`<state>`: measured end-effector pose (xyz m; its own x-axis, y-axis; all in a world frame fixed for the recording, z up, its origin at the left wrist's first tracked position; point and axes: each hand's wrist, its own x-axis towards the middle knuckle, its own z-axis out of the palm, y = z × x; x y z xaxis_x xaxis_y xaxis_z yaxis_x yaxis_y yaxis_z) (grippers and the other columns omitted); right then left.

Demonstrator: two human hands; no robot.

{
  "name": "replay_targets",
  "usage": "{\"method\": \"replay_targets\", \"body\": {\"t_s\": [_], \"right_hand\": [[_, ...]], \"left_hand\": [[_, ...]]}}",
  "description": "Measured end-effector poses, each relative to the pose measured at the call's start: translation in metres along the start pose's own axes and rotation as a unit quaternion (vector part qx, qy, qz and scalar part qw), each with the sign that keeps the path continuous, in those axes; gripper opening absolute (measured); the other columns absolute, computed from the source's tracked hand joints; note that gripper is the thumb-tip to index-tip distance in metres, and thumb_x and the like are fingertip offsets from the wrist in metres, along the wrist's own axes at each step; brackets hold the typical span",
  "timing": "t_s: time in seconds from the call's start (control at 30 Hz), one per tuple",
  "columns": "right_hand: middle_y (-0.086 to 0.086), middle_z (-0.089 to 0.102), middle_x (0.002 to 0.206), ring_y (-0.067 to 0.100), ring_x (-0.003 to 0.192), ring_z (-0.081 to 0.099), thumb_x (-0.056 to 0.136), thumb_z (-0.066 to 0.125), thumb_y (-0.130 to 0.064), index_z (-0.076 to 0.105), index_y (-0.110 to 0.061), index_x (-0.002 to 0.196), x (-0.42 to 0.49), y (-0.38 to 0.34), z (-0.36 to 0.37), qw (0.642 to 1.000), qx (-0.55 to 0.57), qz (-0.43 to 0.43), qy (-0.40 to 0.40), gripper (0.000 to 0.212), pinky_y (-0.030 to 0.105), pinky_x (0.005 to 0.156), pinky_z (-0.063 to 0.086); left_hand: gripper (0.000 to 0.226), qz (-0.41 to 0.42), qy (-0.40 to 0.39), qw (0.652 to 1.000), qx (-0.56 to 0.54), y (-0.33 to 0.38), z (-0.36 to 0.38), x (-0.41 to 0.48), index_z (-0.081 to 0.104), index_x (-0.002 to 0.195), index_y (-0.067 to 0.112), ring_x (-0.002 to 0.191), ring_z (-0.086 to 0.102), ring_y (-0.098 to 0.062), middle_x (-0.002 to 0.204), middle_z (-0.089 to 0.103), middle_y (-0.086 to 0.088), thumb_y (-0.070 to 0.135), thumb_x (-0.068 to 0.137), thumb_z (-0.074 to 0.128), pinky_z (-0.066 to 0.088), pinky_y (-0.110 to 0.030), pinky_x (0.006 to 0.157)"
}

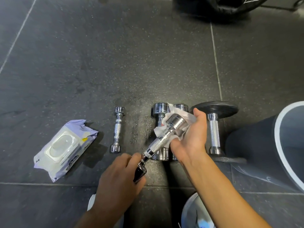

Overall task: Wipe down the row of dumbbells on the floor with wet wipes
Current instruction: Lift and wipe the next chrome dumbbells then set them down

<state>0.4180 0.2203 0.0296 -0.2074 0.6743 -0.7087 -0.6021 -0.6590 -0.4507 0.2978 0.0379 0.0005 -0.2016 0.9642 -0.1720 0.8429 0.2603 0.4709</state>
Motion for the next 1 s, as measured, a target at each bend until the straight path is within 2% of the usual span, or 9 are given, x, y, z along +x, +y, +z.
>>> {"method": "replay_targets", "body": {"t_s": [0.1, 0.2, 0.3, 0.43, 0.5, 0.6, 0.77, 0.9, 1.0], "right_hand": [[0.005, 0.049, 0.060, 0.019, 0.064, 0.052, 0.087, 0.059, -0.039, 0.064, -0.006, 0.088, -0.005, 0.001, 0.000, 0.997, -0.060, -0.048, -0.015, 0.033, 0.035, 0.076, 0.043], [0.007, 0.038, 0.069, 0.020, 0.068, 0.042, 0.073, 0.062, -0.023, 0.052, -0.013, 0.080, -0.008, -0.001, -0.004, 0.992, -0.085, -0.034, -0.085, 0.016, 0.033, 0.073, 0.041], [0.015, 0.047, 0.081, 0.028, 0.075, 0.047, 0.066, 0.063, -0.008, 0.055, -0.008, 0.101, -0.010, -0.001, -0.009, 0.983, -0.113, 0.012, -0.147, 0.035, 0.039, 0.073, 0.047], [0.027, 0.066, 0.111, 0.037, 0.099, 0.068, 0.085, 0.065, -0.008, 0.066, 0.002, 0.122, -0.017, 0.001, -0.006, 0.972, -0.133, 0.020, -0.194, 0.039, 0.054, 0.089, 0.056], [0.029, 0.057, 0.128, 0.041, 0.115, 0.059, 0.094, 0.058, -0.031, 0.053, 0.002, 0.140, -0.020, -0.002, -0.002, 0.970, -0.092, 0.042, -0.219, 0.057, 0.057, 0.101, 0.048], [0.021, 0.057, 0.133, 0.037, 0.125, 0.049, 0.099, 0.043, -0.049, 0.050, -0.002, 0.145, -0.017, -0.007, 0.001, 0.978, -0.007, 0.073, -0.193, 0.066, 0.052, 0.119, 0.029], [0.019, 0.064, 0.131, 0.033, 0.118, 0.062, 0.102, 0.035, -0.054, 0.065, -0.004, 0.130, -0.016, -0.013, -0.006, 0.973, 0.087, 0.099, -0.191, 0.065, 0.046, 0.110, 0.039], [0.019, 0.061, 0.130, 0.033, 0.121, 0.055, 0.090, 0.035, -0.035, 0.067, -0.005, 0.125, -0.017, -0.020, -0.008, 0.969, 0.062, 0.085, -0.222, 0.056, 0.046, 0.116, 0.029], [0.016, 0.061, 0.109, 0.031, 0.102, 0.056, 0.079, 0.038, -0.021, 0.063, -0.004, 0.122, -0.016, -0.020, -0.007, 0.962, 0.037, 0.072, -0.262, 0.052, 0.045, 0.100, 0.047]], "left_hand": [[0.050, -0.084, -0.034, 0.982, -0.165, 0.006, -0.011, 0.004, 0.053, 0.106, 0.040, 0.075, 0.062, -0.007, 0.085, 0.065, 0.011, 0.030, 0.065, 0.080, 0.050, -0.025, 0.066], [0.034, -0.135, -0.143, 0.889, -0.414, 0.004, -0.018, 0.007, 0.059, 0.097, 0.027, 0.061, 0.054, -0.013, 0.071, 0.062, -0.003, 0.020, 0.069, 0.077, 0.045, -0.030, 0.058], [0.035, -0.138, -0.245, 0.695, -0.662, -0.007, -0.023, 0.004, 0.051, 0.104, 0.004, 0.051, 0.040, -0.019, 0.067, 0.047, -0.018, 0.013, 0.076, 0.070, 0.032, -0.030, 0.049], [0.036, -0.110, -0.392, 0.420, -0.811, -0.016, -0.020, 0.003, 0.049, 0.123, 0.010, 0.052, 0.035, -0.015, 0.080, 0.054, -0.013, 0.018, 0.088, 0.056, 0.031, -0.022, 0.049], [0.037, -0.091, -0.408, 0.378, -0.826, -0.012, -0.019, 0.002, 0.050, 0.125, 0.013, 0.052, 0.033, -0.016, 0.083, 0.056, -0.011, 0.023, 0.090, 0.054, 0.030, -0.024, 0.049], [0.037, -0.090, -0.384, 0.455, -0.799, -0.006, -0.019, 0.004, 0.046, 0.121, 0.009, 0.053, 0.034, -0.016, 0.079, 0.047, -0.014, 0.015, 0.089, 0.064, 0.028, -0.027, 0.049], [0.037, -0.081, -0.252, 0.705, -0.658, -0.008, -0.018, 0.003, 0.047, 0.105, -0.003, 0.067, 0.040, -0.029, 0.071, 0.051, -0.024, 0.001, 0.078, 0.072, 0.034, -0.035, 0.058], [0.036, -0.066, -0.230, 0.731, -0.639, -0.007, -0.019, -0.001, 0.049, 0.104, -0.002, 0.069, 0.044, -0.027, 0.077, 0.054, -0.031, -0.001, 0.076, 0.072, 0.037, -0.035, 0.061], [0.037, -0.073, -0.224, 0.715, -0.658, -0.005, -0.017, -0.004, 0.050, 0.104, -0.003, 0.068, 0.042, -0.030, 0.074, 0.056, -0.025, -0.002, 0.075, 0.072, 0.036, -0.035, 0.060]]}}
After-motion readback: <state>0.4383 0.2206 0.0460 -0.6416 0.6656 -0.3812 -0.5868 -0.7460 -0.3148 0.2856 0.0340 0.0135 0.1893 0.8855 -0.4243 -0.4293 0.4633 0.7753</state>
